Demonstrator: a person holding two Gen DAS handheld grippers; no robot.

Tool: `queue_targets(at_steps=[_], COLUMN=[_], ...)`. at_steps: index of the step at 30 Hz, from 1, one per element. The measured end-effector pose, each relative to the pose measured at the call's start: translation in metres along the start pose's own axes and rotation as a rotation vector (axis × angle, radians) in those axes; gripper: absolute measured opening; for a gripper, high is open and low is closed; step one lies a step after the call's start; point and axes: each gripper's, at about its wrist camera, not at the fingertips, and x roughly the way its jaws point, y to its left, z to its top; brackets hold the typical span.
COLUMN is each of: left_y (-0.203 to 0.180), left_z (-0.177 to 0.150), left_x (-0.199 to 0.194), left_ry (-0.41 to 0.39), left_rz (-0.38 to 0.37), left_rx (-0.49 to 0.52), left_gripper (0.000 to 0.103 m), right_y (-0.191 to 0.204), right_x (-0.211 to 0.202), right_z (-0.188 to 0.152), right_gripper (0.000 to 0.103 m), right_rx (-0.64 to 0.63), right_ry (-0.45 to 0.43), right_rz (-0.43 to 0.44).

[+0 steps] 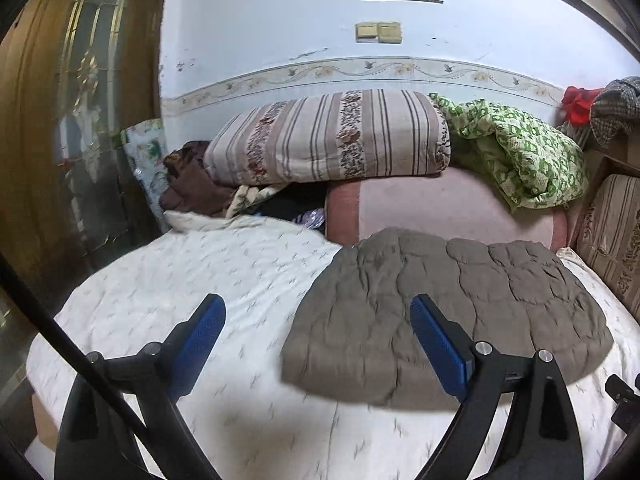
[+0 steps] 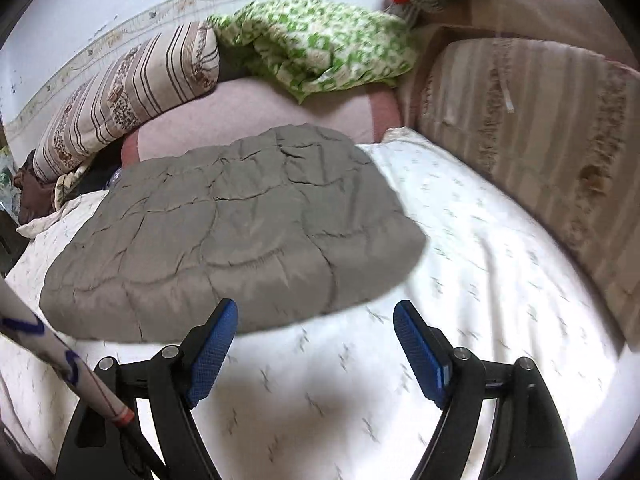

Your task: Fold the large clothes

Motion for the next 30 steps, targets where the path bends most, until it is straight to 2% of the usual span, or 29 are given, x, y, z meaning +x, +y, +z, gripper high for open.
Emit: queue_targets(at_steps=[6,11,14,19,30], left_y=[0.022,0.021,0.009,-0.009,-0.03], left_z=[-0.019,-0.039,-0.056,-0.081,-0.091], left_x=[-0.039,-0.06,-0.068,-0.083,-0.074], left_ry=[0.075,0.16,0.231,0.265,0.333], left_rz=[-0.031,-0.089,-0.121,-0.104,-0.107], left_rx=[-0.09,-0.093,-0.034,0.055,0.117], left_gripper=[0.095,0.097,0.097,0.097,0.097], right_y=[-0.005,0.005,0.009,0.017,0.02], right_x=[-0.032,-0.036,-0.033,-0.032,-0.015], right_z=[-0.032,-0.061,-0.069,-0.077,-0.08], right_gripper=[0.085,0.085,0.085,0.086,0.086], right_rx=[-0.014,-0.084,-0.086,-0.128,-0.123], right_ry=[-0.021,-0.006,0.014,0.012,0.08], right_rz=[-0.022,-0.063,-0.052,-0.057,-0.059])
